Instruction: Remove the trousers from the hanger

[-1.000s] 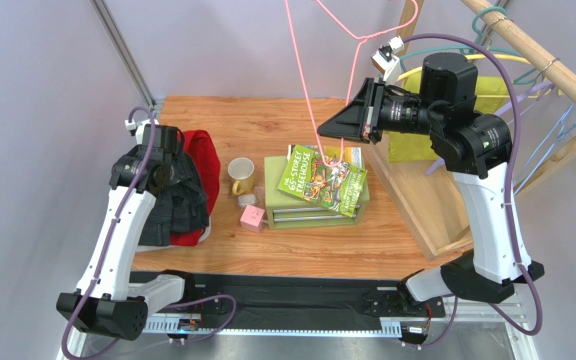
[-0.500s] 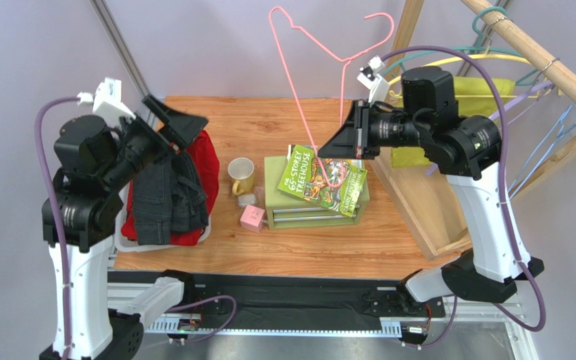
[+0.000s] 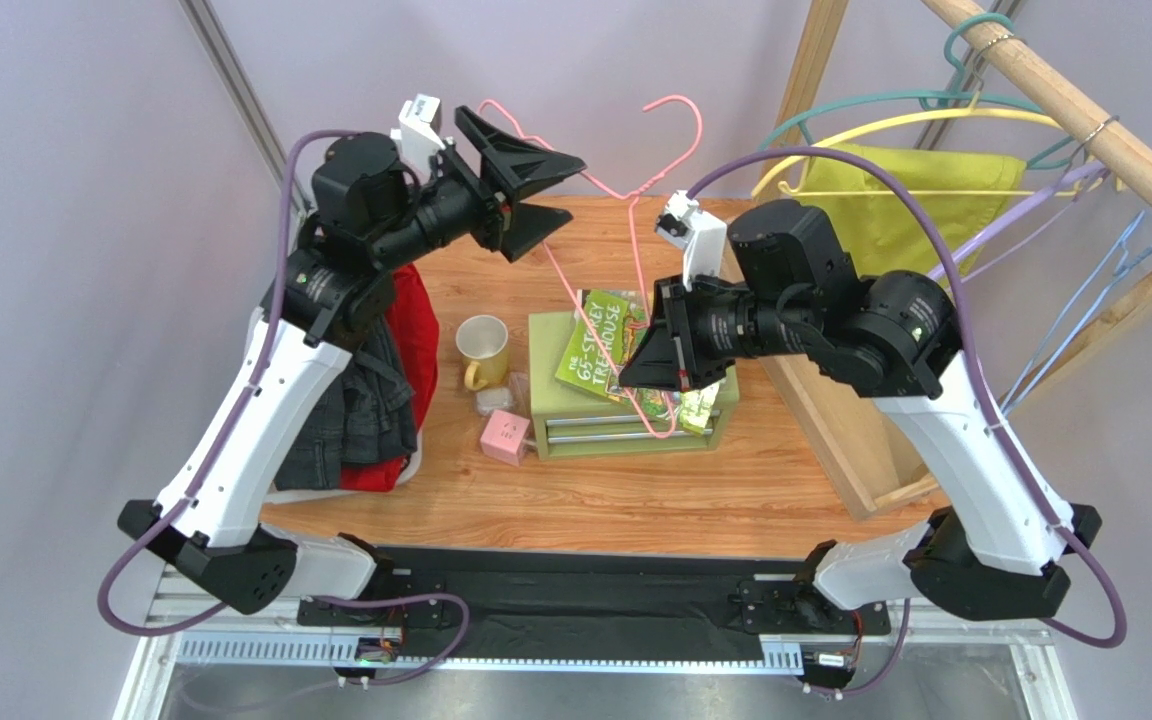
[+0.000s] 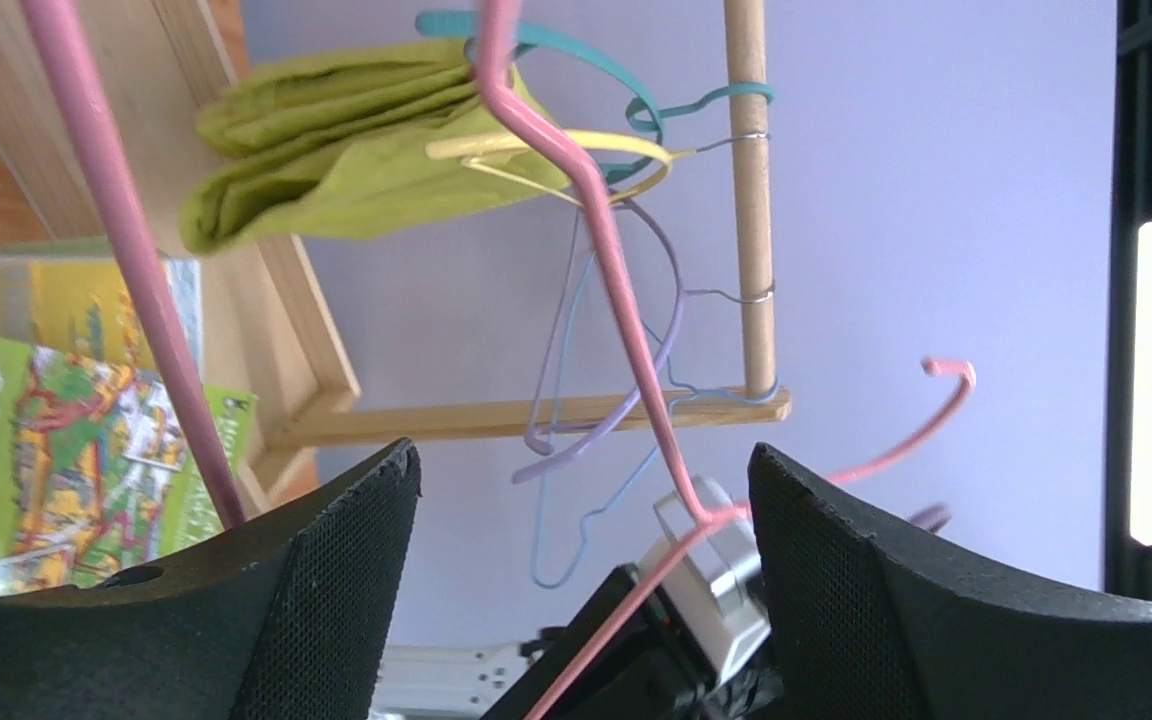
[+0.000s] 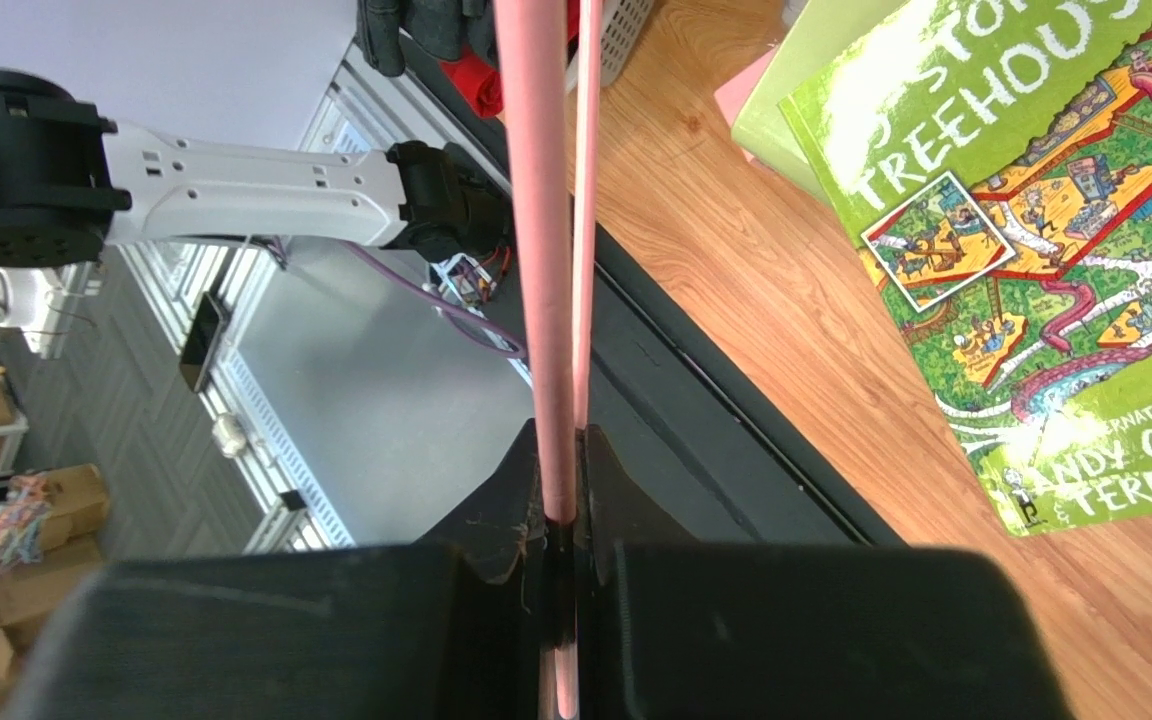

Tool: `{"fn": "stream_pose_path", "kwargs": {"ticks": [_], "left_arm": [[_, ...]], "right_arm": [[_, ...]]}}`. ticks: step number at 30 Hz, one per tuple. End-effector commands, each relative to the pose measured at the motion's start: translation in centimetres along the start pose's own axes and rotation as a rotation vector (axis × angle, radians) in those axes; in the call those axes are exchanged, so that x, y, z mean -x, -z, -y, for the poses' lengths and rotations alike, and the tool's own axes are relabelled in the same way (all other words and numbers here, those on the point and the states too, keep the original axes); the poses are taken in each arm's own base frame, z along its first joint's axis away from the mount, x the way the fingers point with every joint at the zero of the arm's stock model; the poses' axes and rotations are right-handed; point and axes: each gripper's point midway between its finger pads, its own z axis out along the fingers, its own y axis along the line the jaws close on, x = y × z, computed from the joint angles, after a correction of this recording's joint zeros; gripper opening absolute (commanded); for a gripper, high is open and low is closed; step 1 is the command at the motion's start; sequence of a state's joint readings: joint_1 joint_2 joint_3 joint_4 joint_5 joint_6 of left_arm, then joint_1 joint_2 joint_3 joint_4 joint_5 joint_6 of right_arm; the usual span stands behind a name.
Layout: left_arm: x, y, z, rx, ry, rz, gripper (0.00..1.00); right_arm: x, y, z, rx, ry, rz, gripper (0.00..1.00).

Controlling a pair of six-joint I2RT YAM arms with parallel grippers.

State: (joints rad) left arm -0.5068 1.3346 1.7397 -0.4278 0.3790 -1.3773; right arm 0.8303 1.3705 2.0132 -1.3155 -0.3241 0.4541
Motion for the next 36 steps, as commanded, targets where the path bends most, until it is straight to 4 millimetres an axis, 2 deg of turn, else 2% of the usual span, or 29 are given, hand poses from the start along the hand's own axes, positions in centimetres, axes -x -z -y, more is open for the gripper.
{"fn": "stream_pose_path", "kwargs": {"ticks": [1, 4, 5, 7, 9, 10, 12, 13, 14, 15, 17, 18, 20, 21, 22, 25, 26, 28, 35, 36], "left_arm": [[-0.1, 0.4, 4.6, -0.123, 0.135, 0.009, 0.82], [0.0, -0.2, 4.5, -0.120, 0.160, 0.012, 0.74], [-0.1, -0.4, 4.4, -0.117, 0.163, 0.007, 0.66], [-0.2, -0.7, 3.8, -0.103, 0.172, 0.000, 0.57], [-0.5, -0.4, 3.8, -0.110, 0.179, -0.008, 0.12], [-0.6, -0.5, 3.2, -0.099, 0.188, -0.014, 0.00], [-1.0, 0.0, 3.5, -0.127, 0.184, -0.027, 0.00], [-1.2, -0.2, 2.8, -0.120, 0.200, -0.039, 0.00], [-1.4, -0.2, 2.8, -0.131, 0.207, -0.050, 0.00], [-1.8, 0.2, 3.7, -0.179, 0.199, -0.073, 0.00], [-2.0, -0.2, 2.6, -0.182, 0.253, -0.105, 0.00], [-2.2, 0.0, 2.4, -0.202, 0.258, -0.121, 0.00], [-1.8, 0.3, 2.4, -0.218, 0.280, -0.124, 0.00], [-1.5, 0.6, 2.8, -0.240, 0.267, -0.130, 0.00], [-1.4, 0.8, 3.0, -0.245, 0.265, -0.132, 0.00], [-0.8, 1.5, 4.0, -0.295, 0.275, -0.152, 0.00], [-0.7, 1.5, 4.3, -0.310, 0.301, -0.162, 0.00], [-0.7, 1.9, 5.2, -0.349, 0.295, -0.179, 0.00], [-1.0, 2.5, 6.0, -0.380, 0.303, -0.201, 0.00], [-1.0, 2.6, 6.0, -0.384, 0.305, -0.204, 0.00]], "right_arm": [[1.2, 1.0, -0.6, -0.026, 0.110, 0.118, 0.00], [0.3, 0.4, -0.7, -0.053, 0.150, 0.088, 0.00], [0.0, 0.0, -0.9, -0.068, 0.170, 0.079, 0.00], [-0.2, 0.0, -1.2, -0.081, 0.197, 0.074, 0.00], [-0.4, -0.2, -1.5, -0.083, 0.208, 0.065, 0.00], [-0.4, -0.1, -1.5, -0.082, 0.203, 0.064, 0.00], [-0.4, 0.1, -1.7, -0.075, 0.204, 0.064, 0.02], [-0.4, 0.3, -1.8, -0.073, 0.202, 0.064, 0.07], [-0.5, 0.6, -2.0, -0.060, 0.202, 0.066, 0.14], [-0.7, 0.9, -2.0, -0.054, 0.200, 0.059, 0.30], [-1.3, 1.8, -2.4, -0.001, 0.187, 0.044, 0.42], [-1.3, 2.2, -2.5, 0.020, 0.175, 0.053, 0.52], [-2.1, 3.1, -2.1, 0.065, 0.130, 0.052, 0.63], [-1.7, 3.3, -2.5, 0.105, 0.108, 0.078, 0.68], [-2.5, 3.7, -2.6, 0.170, 0.073, 0.059, 0.69], [-1.9, 4.7, -4.7, 0.355, 0.017, 0.088, 0.67], [-2.3, 3.9, -4.5, 0.385, -0.006, 0.063, 0.66], [-1.4, 4.1, -6.0, 0.475, 0.004, 0.084, 0.64], [0.9, 3.8, -7.8, 0.588, 0.017, 0.105, 0.57], [1.3, 3.8, -8.0, 0.604, 0.023, 0.116, 0.53]]}}
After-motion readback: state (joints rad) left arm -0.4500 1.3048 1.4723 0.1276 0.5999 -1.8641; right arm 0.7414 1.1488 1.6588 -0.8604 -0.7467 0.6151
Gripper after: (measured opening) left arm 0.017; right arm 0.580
